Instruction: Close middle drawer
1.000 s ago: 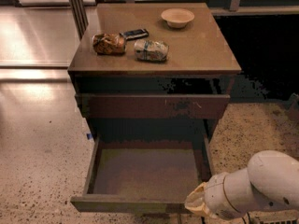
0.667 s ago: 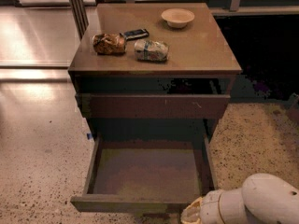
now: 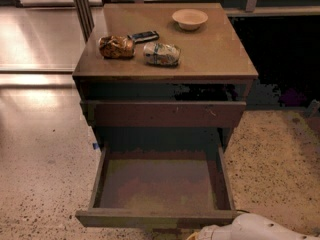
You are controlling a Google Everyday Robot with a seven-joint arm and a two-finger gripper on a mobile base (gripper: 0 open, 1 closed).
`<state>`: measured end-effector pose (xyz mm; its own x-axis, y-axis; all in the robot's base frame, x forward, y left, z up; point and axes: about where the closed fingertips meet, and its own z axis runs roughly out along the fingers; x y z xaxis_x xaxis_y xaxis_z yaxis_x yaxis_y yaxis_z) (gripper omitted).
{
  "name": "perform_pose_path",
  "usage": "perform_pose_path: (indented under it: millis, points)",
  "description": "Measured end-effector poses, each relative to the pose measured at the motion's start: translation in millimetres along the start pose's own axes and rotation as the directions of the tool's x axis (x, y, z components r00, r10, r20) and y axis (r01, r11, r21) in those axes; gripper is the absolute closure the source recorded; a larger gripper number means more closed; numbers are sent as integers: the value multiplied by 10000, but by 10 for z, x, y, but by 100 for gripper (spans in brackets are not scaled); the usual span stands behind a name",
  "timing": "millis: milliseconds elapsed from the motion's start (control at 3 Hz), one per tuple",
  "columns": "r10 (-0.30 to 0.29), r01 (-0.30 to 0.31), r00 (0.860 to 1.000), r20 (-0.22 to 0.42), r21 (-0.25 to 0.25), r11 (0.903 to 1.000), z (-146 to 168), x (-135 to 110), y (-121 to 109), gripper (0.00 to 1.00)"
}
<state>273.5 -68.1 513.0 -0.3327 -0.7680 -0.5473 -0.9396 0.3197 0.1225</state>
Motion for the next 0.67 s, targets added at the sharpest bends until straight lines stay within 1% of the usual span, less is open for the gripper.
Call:
perform_pose_path:
  millis: [333, 667]
  points:
    - [0, 0, 10000, 0, 0, 10000, 0, 0, 0, 100]
    - [-326, 310, 9985, 449, 353, 9989, 212, -208, -293, 100]
